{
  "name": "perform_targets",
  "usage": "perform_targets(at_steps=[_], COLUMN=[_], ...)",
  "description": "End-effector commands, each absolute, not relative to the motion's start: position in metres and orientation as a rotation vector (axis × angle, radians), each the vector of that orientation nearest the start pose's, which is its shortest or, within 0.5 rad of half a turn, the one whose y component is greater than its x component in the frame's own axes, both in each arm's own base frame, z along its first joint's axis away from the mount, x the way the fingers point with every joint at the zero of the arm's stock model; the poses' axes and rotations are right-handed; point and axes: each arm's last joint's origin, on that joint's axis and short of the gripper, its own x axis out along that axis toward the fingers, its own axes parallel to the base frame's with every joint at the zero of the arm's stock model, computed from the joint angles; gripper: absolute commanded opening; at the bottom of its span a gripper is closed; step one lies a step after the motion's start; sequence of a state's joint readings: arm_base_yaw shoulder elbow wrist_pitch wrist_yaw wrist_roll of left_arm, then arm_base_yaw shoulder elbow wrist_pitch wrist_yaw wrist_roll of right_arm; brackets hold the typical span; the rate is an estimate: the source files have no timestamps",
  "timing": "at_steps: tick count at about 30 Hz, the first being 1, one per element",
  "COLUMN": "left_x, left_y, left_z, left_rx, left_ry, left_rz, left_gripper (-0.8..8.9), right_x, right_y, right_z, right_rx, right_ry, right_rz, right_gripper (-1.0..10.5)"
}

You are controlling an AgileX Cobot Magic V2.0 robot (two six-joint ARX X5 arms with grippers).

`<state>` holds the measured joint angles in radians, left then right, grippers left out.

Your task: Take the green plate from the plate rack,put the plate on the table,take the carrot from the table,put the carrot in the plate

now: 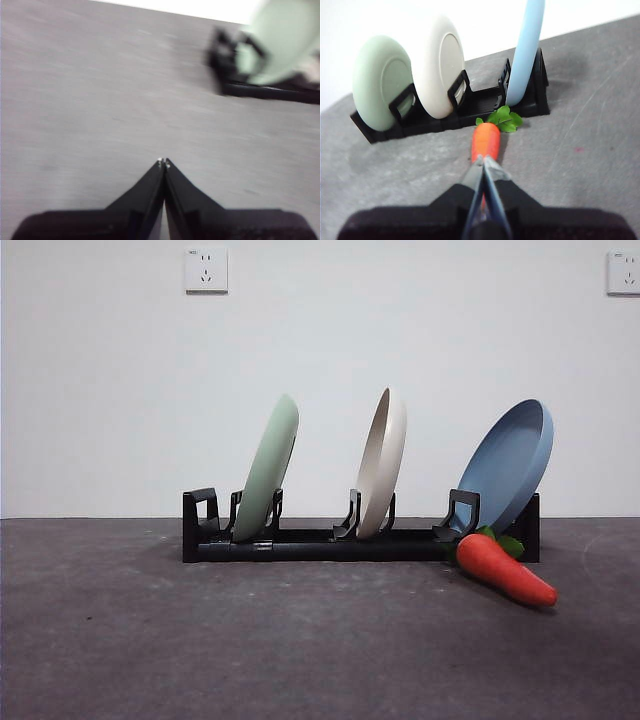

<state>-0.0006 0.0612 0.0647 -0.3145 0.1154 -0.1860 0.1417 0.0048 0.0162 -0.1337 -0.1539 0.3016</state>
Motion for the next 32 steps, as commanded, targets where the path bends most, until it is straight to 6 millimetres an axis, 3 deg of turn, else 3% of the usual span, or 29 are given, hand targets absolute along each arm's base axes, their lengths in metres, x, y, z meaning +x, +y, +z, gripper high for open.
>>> perform_targets(at_steps=[1,11,21,27,32], left_x=[0.091,0.078,0.061,0.055,0.05], left_y=[-0.005,-0.009,-0.013,-0.016,-0.017], left_z=[0.166,0.233,0.303,0.33,0.341], left_rx=[-0.268,-0.289,-0.211,-0.168,-0.137], left_ry=[0.28,0.211,0.311,0.422,0.537], left_rz=[-0.137,-0.294,-0.457,-0.569,-0.631], left_gripper=[-0.06,-0.06,-0.06,-0.07,-0.07], right_x=[0.093,0.084,0.08,0.083,0.083], right_y=[0.017,0.016,0.02,0.022,0.025], right_z=[0.165,0.229,0.311,0.342,0.354], right_rx=[0.445,0.429,0.162,0.045,0.008], right_ry=[0.152,0.117,0.41,0.639,0.772], right_rz=[0.266,0.285,0.402,0.479,0.592], right_gripper=[-0.1,-0.1,-0.1,-0.1,-0.1])
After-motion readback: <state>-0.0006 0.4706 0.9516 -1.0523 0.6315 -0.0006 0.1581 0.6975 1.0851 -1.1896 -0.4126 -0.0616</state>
